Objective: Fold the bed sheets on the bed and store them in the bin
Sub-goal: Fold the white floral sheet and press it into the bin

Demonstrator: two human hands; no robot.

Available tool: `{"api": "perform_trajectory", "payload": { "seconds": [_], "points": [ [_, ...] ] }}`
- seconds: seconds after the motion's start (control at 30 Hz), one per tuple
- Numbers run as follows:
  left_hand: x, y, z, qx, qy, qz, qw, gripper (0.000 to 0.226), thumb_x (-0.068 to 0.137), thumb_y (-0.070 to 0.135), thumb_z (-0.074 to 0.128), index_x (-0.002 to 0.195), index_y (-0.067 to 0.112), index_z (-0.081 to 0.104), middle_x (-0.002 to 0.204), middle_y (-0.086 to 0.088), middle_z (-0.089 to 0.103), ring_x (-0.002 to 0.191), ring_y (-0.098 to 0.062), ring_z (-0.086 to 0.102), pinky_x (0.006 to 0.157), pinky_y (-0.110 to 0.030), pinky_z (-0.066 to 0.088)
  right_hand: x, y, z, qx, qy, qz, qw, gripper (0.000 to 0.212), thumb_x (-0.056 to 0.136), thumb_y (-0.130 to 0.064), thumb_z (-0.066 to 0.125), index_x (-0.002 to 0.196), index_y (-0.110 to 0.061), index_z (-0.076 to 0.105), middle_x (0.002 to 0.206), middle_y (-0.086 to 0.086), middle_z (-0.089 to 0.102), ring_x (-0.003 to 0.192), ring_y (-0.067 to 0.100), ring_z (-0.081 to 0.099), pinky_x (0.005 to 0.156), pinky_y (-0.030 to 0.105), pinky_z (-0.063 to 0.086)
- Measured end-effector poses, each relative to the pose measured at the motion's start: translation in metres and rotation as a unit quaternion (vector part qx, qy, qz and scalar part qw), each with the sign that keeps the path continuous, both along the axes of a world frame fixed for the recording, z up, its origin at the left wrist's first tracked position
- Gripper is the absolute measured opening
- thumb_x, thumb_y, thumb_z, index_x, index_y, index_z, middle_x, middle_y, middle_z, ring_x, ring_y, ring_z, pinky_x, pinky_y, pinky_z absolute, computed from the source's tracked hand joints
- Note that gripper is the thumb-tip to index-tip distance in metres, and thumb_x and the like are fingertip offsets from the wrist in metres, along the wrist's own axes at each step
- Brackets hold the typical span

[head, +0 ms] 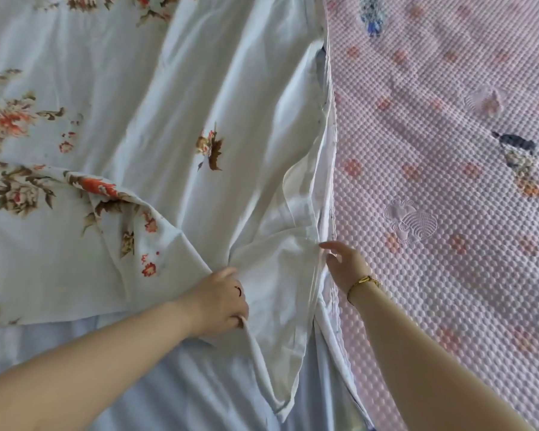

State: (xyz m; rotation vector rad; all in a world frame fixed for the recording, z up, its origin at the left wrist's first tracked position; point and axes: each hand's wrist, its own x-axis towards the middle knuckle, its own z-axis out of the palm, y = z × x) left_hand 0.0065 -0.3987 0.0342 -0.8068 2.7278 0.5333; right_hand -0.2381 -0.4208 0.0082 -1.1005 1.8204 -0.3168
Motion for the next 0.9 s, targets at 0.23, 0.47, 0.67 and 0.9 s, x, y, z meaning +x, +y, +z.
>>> {"api": "perform_trajectory", "payload": {
  "seconds": [0.23,0.47,0.67,0.9],
  "points": [
    [0.021,-0.036,0.02,0.193,0.163,0.427,0.868,0.017,0.087,0.037,0.048,0.072,0.033,0.055,0.064,0.009,0.056,0.066,0.001,0.052,0.06,-0.014,0.035,0.021,-0.036,-0.001,-0.026,-0.009,0.079,0.996,0.039,0.09,0.002,0.038,0.116,-0.015,0.062,0.131,0.004,0.049,0.126,0.02,0.042,0.106,0.026,0.03],
    [0.062,-0.088,0.013,0.044,0.147,0.652,0.743,0.024,0.094,0.005,0.042,0.113,-0.002,0.056,0.111,-0.022,0.059,0.106,-0.035,0.052,0.08,-0.032,0.035,0.016,-0.05,-0.022,0.032,-0.02,0.113,0.993,0.045,0.089,0.002,0.04,0.115,-0.027,0.062,0.139,0.003,0.039,0.131,0.025,0.036,0.109,0.034,0.031],
    [0.048,-0.114,0.002,0.192,0.117,0.603,0.766,0.048,0.09,0.016,0.056,0.136,0.01,0.043,0.142,-0.006,0.042,0.13,-0.021,0.039,0.099,-0.026,0.032,0.011,-0.048,-0.025,0.05,0.148,0.355,0.922,0.075,0.085,0.001,0.041,0.143,-0.042,0.017,0.154,-0.012,0.003,0.143,0.019,-0.005,0.115,0.033,0.002],
    [0.015,-0.118,-0.001,0.179,0.01,0.532,0.828,0.022,0.077,0.031,0.068,0.076,0.016,0.052,0.087,-0.012,0.061,0.084,-0.027,0.053,0.066,-0.025,0.036,0.01,-0.045,-0.028,0.054,0.159,0.411,0.896,0.068,0.089,-0.035,0.052,0.146,-0.035,0.014,0.153,-0.018,0.007,0.143,0.015,-0.006,0.114,0.031,-0.005]
  ]
}}
